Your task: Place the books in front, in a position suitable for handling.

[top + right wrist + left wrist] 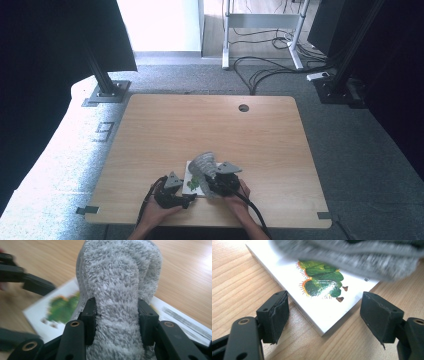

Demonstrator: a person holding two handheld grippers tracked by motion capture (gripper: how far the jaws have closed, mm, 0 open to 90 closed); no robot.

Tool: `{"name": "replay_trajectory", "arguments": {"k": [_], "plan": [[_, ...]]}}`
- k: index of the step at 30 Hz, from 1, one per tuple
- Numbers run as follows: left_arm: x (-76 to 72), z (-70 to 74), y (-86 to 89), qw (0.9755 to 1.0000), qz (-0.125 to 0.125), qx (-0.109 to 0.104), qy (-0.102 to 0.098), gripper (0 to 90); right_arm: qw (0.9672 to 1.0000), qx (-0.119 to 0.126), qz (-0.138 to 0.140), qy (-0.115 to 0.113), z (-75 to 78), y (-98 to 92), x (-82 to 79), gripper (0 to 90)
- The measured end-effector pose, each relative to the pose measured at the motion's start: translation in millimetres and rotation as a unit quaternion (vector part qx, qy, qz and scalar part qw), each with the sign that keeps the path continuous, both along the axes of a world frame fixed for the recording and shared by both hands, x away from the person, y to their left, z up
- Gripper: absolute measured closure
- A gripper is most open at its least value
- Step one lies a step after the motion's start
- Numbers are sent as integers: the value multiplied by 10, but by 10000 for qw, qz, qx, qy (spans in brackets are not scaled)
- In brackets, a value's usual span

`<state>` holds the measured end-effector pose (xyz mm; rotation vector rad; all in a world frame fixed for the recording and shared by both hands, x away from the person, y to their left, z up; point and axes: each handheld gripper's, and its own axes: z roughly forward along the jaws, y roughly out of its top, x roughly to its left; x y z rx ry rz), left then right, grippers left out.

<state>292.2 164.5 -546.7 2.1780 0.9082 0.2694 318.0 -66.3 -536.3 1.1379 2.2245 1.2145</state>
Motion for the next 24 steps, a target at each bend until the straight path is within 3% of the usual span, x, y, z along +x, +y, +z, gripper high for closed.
{"name": "replay_trajectory", "arguments": {"k": [8, 12, 14, 17, 20, 23, 24], "plan": [[0, 0, 1, 10000, -8, 0, -2, 236, 9971, 25, -752, 137, -21, -546, 3, 577], [0, 0, 1, 10000, -7, 0, -3, 236, 9959, 87, -884, 173, -40, -661, -9, 577], [0, 0, 1, 10000, -7, -1, -3, 236, 9955, 36, -945, 83, -28, -670, -21, 580], [0, 0, -1, 10000, -7, 7, -6, 236, 9965, 92, -831, -30, 11, -577, -54, 581], [-1, -1, -2, 10000, -7, 15, -11, 235, 9985, 265, -481, -75, 72, -378, -95, 581], [-5, 0, -4, 10000, -10, 21, -14, 235, 9996, 272, -22, -112, 112, -101, -124, 581], [-5, 0, -4, 10000, -10, 21, -14, 234, 9996, 272, -22, -112, 112, -101, -124, 581]]}}
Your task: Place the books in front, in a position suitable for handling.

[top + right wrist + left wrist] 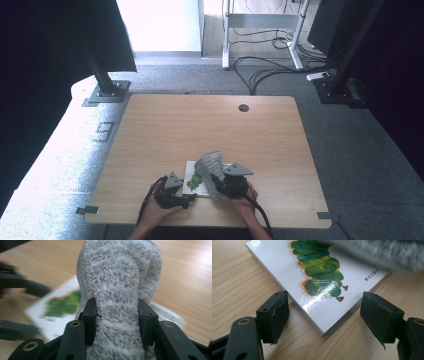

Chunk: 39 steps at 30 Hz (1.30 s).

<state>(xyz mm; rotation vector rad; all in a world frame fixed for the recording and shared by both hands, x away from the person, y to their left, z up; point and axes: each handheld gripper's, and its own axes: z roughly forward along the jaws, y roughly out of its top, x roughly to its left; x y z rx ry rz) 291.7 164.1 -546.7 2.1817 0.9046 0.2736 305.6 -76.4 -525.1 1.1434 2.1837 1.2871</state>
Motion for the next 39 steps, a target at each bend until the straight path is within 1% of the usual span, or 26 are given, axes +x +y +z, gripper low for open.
{"name": "replay_trajectory", "arguments": {"k": [1, 2, 5, 7, 10, 14, 17, 20, 24, 26, 29, 35, 39], "plan": [[-1, 0, 0, 10000, 1, 10, -4, 234, 9997, -35, 222, 1, 1, 145, -1, 580], [-2, 0, 0, 10000, -5, 12, -2, 234, 9993, -63, 363, 31, -7, 238, 1, 580], [-6, 0, -4, 10000, -2, 40, -20, 234, 9972, -232, 695, 110, -66, 471, 14, 579], [-5, 0, -3, 10000, -3, 46, -19, 236, 9968, -287, 739, 42, -88, 545, 2, 579], [-7, 0, -6, 10000, -21, 61, -24, 230, 9967, -301, 755, 17, -87, 543, -13, 579], [-7, 0, -9, 10000, -34, 62, -21, 220, 9971, -233, 725, 87, -94, 461, -24, 578], [-5, -1, -5, 10000, -30, 30, -4, 219, 9975, -266, 653, 96, -91, 359, -33, 576], [2, -1, 5, 10000, -26, -17, 17, 226, 9983, -244, 502, 142, -99, 198, -31, 573], [3, 0, 7, 10000, -31, -22, 18, 227, 9993, -222, 244, 184, -115, -71, -52, 571], [5, 0, 8, 10000, -28, -27, 20, 227, 9994, -230, 149, 200, -117, -178, -63, 571], [3, 0, 6, 10000, -28, -17, 15, 227, 9994, -192, -70, 262, -119, -331, -57, 570], [5, 0, 9, 10000, -33, -29, 21, 227, 9990, -203, -262, 291, -124, -489, -46, 569], [4, 0, 10, 10000, -33, -31, 20, 228, 9985, -151, -416, 331, -146, -616, -62, 569]]}}
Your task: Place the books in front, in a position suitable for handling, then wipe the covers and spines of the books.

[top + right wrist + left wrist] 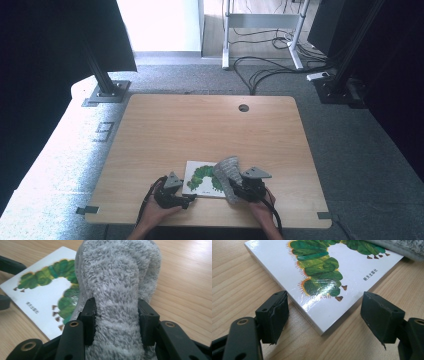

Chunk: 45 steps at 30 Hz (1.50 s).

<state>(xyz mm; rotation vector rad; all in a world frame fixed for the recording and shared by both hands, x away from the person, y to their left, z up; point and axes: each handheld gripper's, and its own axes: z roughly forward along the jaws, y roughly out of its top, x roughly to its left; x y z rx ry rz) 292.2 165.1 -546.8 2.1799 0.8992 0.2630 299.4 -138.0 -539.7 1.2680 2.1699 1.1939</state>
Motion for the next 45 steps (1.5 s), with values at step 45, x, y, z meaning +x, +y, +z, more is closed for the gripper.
{"name": "replay_trajectory", "arguments": {"k": [45], "plan": [[3, -1, -13, 10000, 17, 29, -19, 225, 9914, 206, -1155, -587, 285, -321, 137, 248]]}}
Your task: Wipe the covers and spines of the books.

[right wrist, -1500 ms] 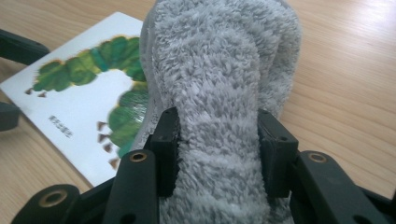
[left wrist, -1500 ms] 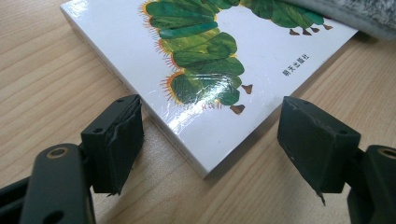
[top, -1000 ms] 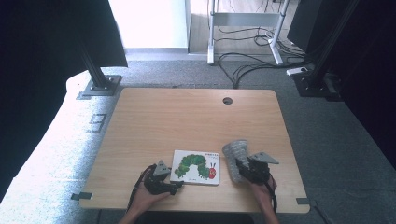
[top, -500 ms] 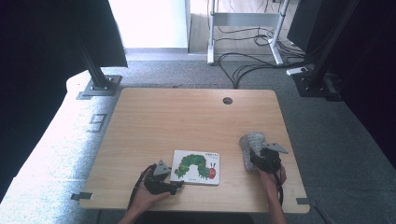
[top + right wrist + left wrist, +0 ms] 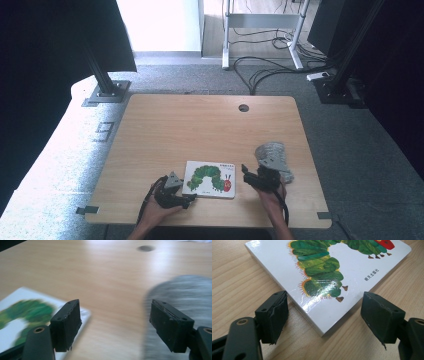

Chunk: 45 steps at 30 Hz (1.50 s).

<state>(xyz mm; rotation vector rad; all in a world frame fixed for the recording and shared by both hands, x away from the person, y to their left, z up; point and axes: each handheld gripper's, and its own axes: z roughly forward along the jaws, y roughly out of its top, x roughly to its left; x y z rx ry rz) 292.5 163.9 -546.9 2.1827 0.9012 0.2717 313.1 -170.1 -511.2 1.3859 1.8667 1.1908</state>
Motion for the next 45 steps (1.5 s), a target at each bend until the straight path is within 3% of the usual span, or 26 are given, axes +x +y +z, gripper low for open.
{"name": "replay_trajectory", "arguments": {"k": [3, 7, 15, 18, 22, 31, 34, 45], "plan": [[-2, 1, -2, 10000, 7, 10, -4, 226, 9988, -26, 420, 233, -104, 218, -5, 249], [-2, 1, -7, 10000, 17, 22, -4, 222, 9951, -94, 774, 610, -271, 425, -5, 248], [-3, 1, -14, 10000, 28, 38, -10, 221, 9907, -163, 982, 925, -374, 575, -24, 247], [-2, 1, -16, 10000, 30, 39, -10, 218, 9899, -40, 976, 1023, -391, 563, -7, 247], [0, 1, -17, 10000, 32, 42, -11, 217, 9890, 79, 1000, 1086, -406, 567, -5, 239], [-6, 0, -28, 9999, 31, 92, -39, 212, 9894, 97, 942, 1104, -388, 588, -1, 233], [-7, 0, -32, 9999, 23, 108, -41, 206, 9893, 233, 915, 1109, -359, 578, 13, 239], [-22, -4, -65, 9997, 8, 234, -101, 181, 9900, 496, 914, 949, -214, 542, 1, 237]]}}
